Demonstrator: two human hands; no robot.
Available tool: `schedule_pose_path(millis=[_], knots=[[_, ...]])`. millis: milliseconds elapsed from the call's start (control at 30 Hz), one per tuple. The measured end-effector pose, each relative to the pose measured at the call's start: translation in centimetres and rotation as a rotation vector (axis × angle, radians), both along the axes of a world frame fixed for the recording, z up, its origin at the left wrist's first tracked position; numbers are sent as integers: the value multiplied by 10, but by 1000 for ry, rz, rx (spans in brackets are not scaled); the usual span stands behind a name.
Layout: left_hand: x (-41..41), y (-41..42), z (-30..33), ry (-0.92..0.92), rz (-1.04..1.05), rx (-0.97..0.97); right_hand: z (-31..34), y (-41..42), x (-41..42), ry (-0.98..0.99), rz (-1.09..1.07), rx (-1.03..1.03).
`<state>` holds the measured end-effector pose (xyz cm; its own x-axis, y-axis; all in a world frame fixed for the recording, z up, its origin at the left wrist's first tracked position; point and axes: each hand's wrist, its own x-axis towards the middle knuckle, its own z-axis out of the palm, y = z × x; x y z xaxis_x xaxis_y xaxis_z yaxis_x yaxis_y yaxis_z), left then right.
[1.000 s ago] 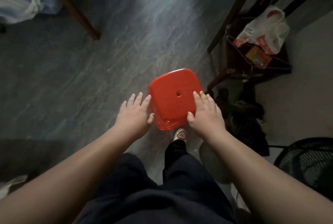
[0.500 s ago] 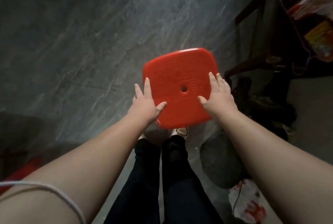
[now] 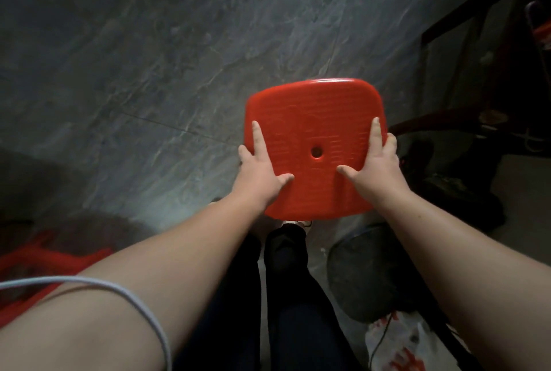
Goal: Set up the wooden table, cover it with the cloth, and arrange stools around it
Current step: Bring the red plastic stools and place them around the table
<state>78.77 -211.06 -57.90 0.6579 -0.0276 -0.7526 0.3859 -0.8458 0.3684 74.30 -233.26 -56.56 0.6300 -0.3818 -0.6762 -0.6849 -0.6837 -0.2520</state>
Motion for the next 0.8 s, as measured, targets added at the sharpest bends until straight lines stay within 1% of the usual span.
schedule_pose_path(millis=[133, 267, 467, 633, 800], knots=[[7, 36, 20, -48, 10, -29, 29, 33, 9, -23, 54, -23], [15, 86, 69, -87, 88, -54, 80, 80, 27, -55, 123, -30], [26, 191, 190, -146, 258, -106, 200, 185, 63, -134, 259, -39], [13, 297, 301, -219, 346, -39, 304, 287, 85, -207, 437, -63], [-20, 387, 371, -293, 514, 3, 374, 383, 96, -290, 634, -54]])
